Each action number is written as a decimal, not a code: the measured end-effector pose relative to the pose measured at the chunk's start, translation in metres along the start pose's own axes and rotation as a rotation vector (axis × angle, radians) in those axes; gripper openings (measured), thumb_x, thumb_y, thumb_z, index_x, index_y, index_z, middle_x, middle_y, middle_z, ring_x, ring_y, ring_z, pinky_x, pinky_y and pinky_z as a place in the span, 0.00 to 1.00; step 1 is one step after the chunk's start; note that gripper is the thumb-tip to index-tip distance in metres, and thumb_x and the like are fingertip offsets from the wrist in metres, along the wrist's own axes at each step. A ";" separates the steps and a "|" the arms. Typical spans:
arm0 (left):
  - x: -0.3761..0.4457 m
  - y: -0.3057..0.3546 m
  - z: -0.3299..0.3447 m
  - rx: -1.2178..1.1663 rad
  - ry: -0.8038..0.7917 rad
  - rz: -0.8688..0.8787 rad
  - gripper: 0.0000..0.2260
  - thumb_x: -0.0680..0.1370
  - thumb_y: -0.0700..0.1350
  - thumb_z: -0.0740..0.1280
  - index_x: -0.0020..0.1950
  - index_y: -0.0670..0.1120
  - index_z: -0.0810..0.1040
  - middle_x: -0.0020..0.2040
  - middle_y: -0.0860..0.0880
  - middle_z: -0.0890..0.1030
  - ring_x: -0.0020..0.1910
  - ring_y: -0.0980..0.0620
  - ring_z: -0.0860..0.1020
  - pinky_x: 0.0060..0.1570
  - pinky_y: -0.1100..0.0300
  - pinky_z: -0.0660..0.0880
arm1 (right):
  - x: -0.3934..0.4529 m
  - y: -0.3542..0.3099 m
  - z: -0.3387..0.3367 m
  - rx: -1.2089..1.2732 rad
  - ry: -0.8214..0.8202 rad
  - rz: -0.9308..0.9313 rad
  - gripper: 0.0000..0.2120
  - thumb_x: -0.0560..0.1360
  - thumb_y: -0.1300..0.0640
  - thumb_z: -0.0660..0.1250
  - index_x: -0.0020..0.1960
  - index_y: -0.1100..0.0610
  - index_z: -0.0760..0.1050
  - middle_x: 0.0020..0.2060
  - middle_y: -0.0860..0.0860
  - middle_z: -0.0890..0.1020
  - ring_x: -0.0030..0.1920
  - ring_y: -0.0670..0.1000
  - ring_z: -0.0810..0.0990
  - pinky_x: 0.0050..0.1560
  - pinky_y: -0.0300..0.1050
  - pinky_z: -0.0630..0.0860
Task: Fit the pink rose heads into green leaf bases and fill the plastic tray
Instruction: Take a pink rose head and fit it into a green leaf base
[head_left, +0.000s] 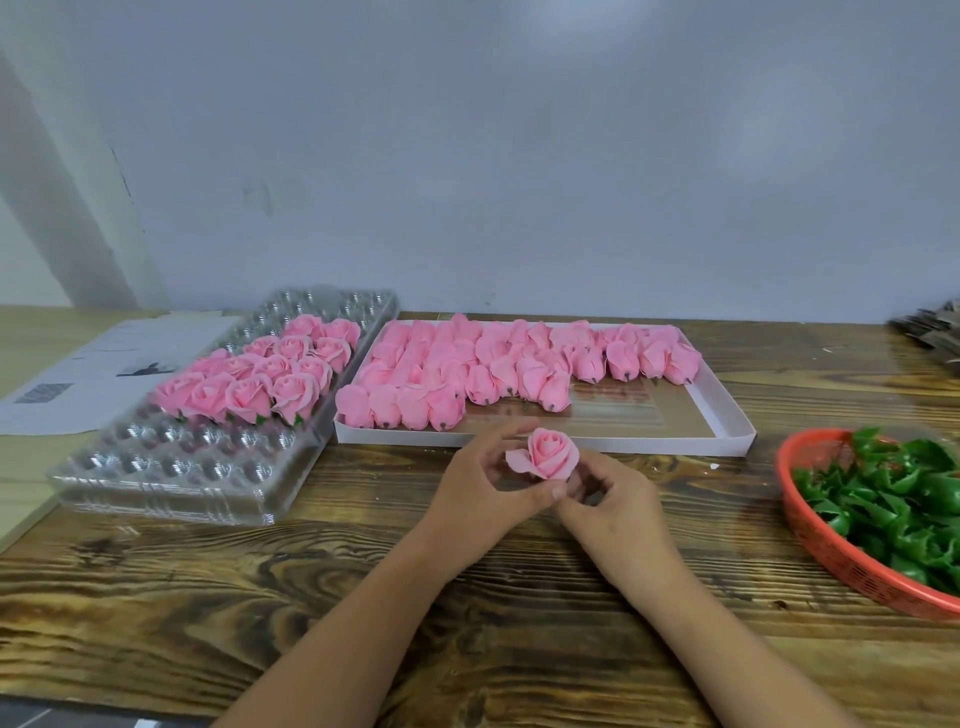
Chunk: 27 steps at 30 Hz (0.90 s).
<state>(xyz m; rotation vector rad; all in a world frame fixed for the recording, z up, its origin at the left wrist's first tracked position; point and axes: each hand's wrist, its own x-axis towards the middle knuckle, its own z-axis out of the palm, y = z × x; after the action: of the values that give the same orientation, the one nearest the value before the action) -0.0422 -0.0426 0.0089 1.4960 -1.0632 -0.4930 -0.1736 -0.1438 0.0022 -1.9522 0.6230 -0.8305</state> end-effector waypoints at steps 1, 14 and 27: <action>0.000 0.000 0.000 -0.006 0.014 -0.005 0.25 0.71 0.46 0.81 0.66 0.54 0.79 0.60 0.62 0.82 0.61 0.60 0.80 0.62 0.61 0.77 | -0.001 -0.001 0.000 -0.015 -0.007 -0.009 0.03 0.70 0.58 0.74 0.43 0.55 0.82 0.33 0.53 0.79 0.30 0.41 0.71 0.33 0.36 0.69; 0.000 -0.004 0.000 0.014 0.099 -0.010 0.19 0.71 0.40 0.79 0.60 0.53 0.84 0.54 0.59 0.86 0.56 0.61 0.82 0.56 0.66 0.78 | -0.003 -0.009 0.003 0.035 -0.078 -0.011 0.09 0.71 0.66 0.72 0.40 0.52 0.78 0.30 0.48 0.76 0.31 0.42 0.71 0.35 0.34 0.70; -0.025 0.034 -0.146 0.103 0.523 -0.049 0.12 0.73 0.45 0.78 0.50 0.59 0.81 0.44 0.59 0.86 0.36 0.66 0.81 0.33 0.74 0.74 | 0.001 0.007 0.002 0.014 -0.124 0.034 0.19 0.75 0.65 0.70 0.59 0.45 0.76 0.40 0.43 0.83 0.39 0.43 0.79 0.43 0.30 0.72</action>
<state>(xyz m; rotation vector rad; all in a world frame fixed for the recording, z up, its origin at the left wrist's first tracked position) 0.0507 0.0614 0.0682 1.6256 -0.6474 -0.0657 -0.1724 -0.1467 -0.0047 -1.9584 0.5730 -0.6852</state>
